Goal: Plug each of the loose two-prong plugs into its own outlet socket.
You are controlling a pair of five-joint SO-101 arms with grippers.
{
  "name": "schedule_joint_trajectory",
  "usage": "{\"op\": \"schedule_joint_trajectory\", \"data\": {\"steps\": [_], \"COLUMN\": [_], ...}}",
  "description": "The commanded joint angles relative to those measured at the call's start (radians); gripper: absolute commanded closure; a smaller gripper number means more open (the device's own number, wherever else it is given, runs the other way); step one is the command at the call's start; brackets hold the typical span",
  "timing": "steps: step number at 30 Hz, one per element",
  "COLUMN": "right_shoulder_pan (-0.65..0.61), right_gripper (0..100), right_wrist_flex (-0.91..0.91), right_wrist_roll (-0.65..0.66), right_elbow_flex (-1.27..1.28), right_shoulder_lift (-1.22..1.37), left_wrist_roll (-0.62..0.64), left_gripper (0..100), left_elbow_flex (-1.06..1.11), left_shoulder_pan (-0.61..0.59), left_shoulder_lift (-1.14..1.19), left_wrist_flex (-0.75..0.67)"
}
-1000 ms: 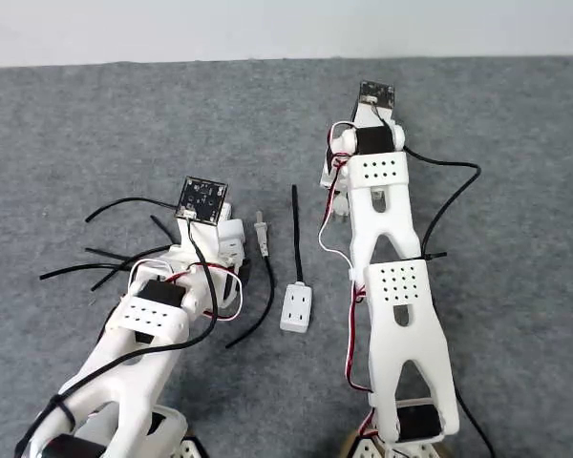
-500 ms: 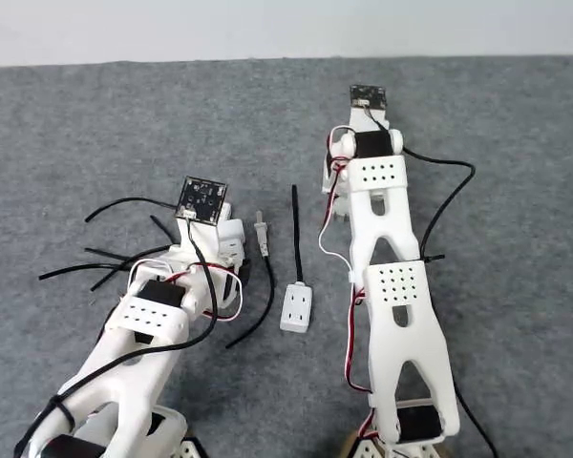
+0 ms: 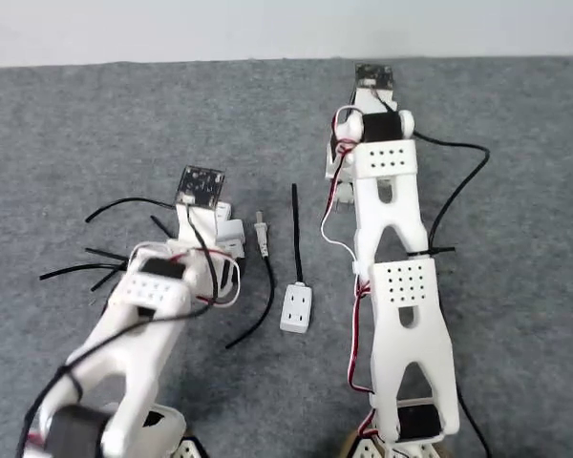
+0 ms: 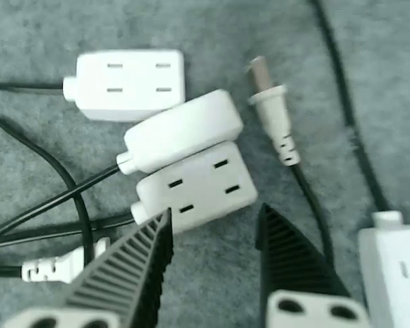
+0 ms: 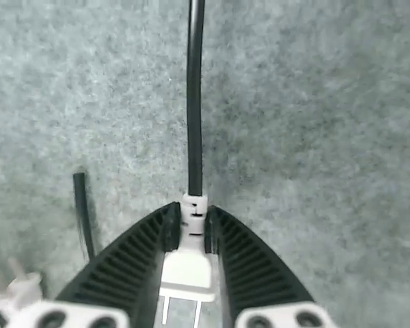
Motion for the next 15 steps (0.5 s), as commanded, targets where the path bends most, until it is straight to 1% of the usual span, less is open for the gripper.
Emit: {"op": "schedule_joint_trajectory", "data": {"steps": [1, 4, 7, 9, 13, 15], "right_shoulder_pan": [0.008, -0.001, -0.018, -0.031, -0.087, -0.128], "right_gripper": [99.1, 99.1, 99.1, 99.1, 99.1, 99.1], "right_wrist_flex": [0.048, 0.047, 0.047, 0.047, 0.045, 0.041], "right_wrist_roll": [0.011, 0.003, 0.002, 0.002, 0.002, 0.008], "right_elbow_flex": [0.140, 0.301, 0.423, 0.505, 0.677, 0.760], "right_shoulder_lift": [-0.242, -0.404, -0.564, -0.664, -0.877, -0.981], "left_wrist_roll": [-0.008, -0.009, -0.017, -0.074, -0.273, -0.313], "left_gripper": [89, 98, 99, 99, 99, 99], "left_elbow_flex": [-0.199, -0.315, -0.369, -0.364, -0.354, -0.363], "left_shoulder_pan": [-0.020, -0.020, -0.020, -0.020, -0.011, -0.009], "left_shoulder_lift": [0.164, 0.288, 0.338, 0.330, 0.310, 0.316], "left_wrist_flex": [0.114, 0.193, 0.239, 0.244, 0.311, 0.344]}}
